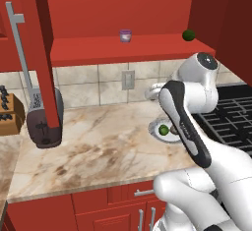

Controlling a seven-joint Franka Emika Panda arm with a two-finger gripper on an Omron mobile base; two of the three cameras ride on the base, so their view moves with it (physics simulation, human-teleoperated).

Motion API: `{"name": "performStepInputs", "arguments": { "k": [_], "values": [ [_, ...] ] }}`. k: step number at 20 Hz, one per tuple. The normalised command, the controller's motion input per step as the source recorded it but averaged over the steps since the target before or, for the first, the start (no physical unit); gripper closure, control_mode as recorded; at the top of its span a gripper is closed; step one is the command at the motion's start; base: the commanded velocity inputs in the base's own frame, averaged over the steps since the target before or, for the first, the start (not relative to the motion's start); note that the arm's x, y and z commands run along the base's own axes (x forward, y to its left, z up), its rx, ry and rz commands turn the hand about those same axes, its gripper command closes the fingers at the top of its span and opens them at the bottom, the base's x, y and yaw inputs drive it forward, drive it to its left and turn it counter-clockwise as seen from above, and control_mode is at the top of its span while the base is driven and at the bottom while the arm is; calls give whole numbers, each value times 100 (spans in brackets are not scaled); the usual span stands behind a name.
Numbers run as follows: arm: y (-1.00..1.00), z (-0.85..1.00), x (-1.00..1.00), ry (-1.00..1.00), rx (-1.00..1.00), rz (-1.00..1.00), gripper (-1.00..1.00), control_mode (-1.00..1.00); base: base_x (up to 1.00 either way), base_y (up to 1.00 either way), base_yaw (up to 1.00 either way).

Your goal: Pick the avocado and bread from the counter and place them on the plate. Then pick the jam from the cabinet and place it next to the plate. Lastly close the cabinet door.

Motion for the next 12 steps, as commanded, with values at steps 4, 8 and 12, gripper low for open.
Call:
{"name": "performStepInputs", "arguments": {
  "k": [4, 8, 12],
  "values": [
    [27, 65, -30, -17, -1, 24, -100, -100, 0, 0, 0],
    [35, 66, -20, -13, -4, 14, -100, -100, 0, 0, 0],
    [35, 58, -3, -8, -5, 4, -100, -100, 0, 0, 0]
  ]
}}
